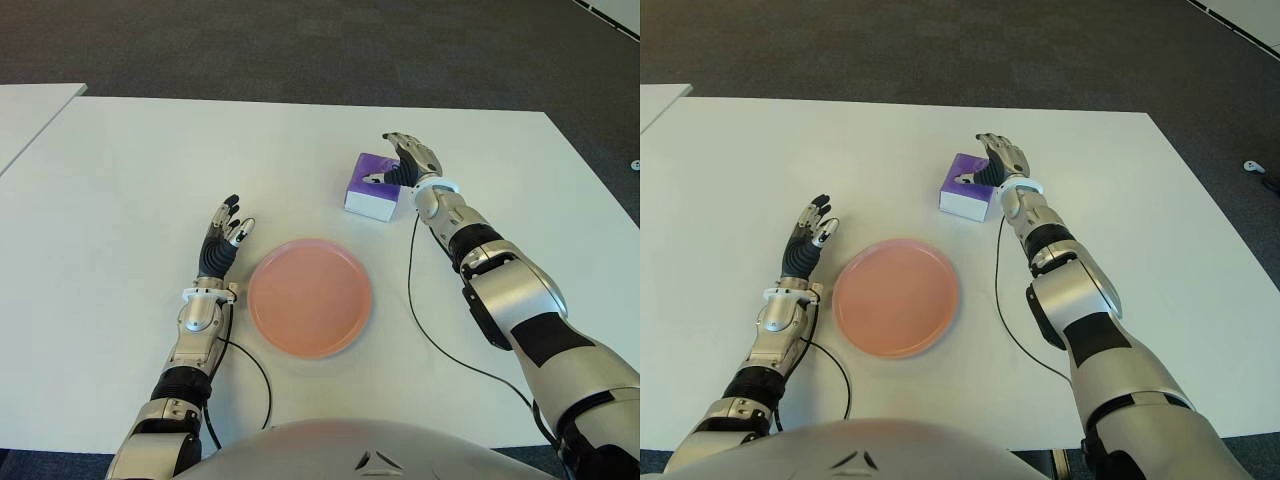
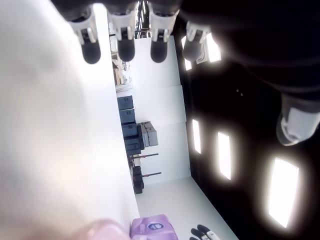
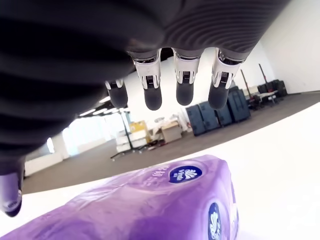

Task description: Put the tissue paper into the plate.

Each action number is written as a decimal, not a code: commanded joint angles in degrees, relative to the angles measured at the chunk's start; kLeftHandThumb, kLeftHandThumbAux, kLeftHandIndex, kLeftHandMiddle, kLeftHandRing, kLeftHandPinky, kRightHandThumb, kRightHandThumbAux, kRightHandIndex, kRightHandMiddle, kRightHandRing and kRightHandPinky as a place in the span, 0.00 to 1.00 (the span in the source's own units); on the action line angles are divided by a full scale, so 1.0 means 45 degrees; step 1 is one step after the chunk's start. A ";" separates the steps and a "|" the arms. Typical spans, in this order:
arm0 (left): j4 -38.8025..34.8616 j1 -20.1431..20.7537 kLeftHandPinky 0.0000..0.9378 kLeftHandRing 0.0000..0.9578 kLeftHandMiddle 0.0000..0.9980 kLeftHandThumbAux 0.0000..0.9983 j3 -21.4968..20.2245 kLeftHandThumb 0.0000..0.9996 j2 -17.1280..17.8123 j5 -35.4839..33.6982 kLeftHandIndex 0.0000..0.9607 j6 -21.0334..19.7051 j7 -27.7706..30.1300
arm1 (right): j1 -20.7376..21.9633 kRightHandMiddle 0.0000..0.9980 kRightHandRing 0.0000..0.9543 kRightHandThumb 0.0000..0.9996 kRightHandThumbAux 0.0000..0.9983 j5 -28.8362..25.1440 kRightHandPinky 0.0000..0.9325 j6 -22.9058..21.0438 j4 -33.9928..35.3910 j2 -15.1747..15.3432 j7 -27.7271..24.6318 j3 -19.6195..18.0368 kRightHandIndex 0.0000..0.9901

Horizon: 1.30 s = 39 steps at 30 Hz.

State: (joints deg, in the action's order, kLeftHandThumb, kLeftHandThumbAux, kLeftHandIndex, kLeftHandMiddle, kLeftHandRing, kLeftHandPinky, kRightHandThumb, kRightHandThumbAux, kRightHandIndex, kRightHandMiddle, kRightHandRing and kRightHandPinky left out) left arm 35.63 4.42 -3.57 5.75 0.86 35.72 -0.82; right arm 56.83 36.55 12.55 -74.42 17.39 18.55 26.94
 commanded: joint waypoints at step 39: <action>0.0432 -0.1333 0.00 0.00 0.00 0.37 0.0142 0.00 -0.0252 0.0211 0.00 -0.0370 -0.0090 | -0.0703 0.00 0.00 0.09 0.44 0.0649 0.00 0.1111 -0.0339 -0.0008 -0.0299 0.1049 0.00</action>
State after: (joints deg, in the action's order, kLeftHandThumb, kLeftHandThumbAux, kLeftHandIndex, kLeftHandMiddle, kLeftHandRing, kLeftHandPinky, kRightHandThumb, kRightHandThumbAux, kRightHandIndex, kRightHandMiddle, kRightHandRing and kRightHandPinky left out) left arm 34.19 3.28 -3.50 5.69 0.76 35.18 -0.81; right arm 55.18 38.58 16.72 -75.90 17.74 17.65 31.04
